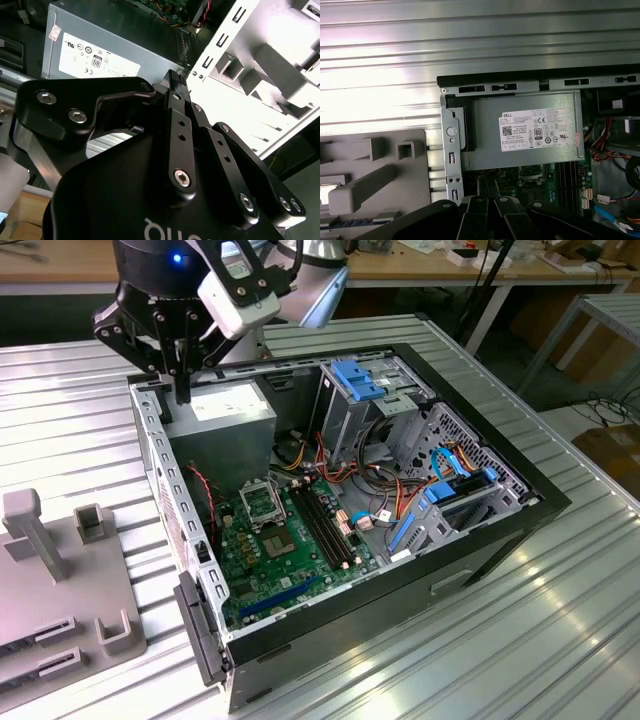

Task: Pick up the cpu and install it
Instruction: 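Reach for the cpu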

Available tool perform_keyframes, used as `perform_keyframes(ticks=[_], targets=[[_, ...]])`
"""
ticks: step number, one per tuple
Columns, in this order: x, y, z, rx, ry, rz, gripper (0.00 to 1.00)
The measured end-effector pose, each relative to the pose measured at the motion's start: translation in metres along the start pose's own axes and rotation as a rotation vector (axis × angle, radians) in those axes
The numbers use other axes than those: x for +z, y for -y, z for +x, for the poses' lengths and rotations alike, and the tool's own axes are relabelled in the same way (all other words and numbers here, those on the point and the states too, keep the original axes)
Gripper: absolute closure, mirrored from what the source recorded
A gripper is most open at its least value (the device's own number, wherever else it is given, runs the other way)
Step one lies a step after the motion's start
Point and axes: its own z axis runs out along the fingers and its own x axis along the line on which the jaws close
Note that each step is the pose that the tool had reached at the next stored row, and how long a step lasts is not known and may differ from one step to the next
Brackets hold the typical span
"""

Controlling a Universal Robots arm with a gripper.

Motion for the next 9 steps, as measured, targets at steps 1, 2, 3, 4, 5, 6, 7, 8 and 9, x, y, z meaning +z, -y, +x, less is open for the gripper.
perform_keyframes(ticks=[1,2,3,4,5,6,7,8,9], targets=[[0.0,0.0001,0.0013,0.0,-0.0001,0.0,0.89],[0.0,0.0002,0.0031,0.0,0.0,-0.0001,0.89],[0.0,0.0003,0.0044,0.0,-0.0002,0.0,0.89],[0.0,0.0005,0.0061,0.0,-0.0002,0.0,0.89],[0.0,0.0006,0.0073,0.0,-0.0003,0.0,0.89],[0.0,0.0007,0.009,0.0,-0.0005,0.0,0.89],[0.0,0.0008,0.0104,0.0,-0.0008,0.0001,0.89],[0.0,0.0009,0.0115,0.0,-0.001,0.0,0.89],[0.0001,0.0009,0.0125,0.0,-0.0012,0.0,0.89]])
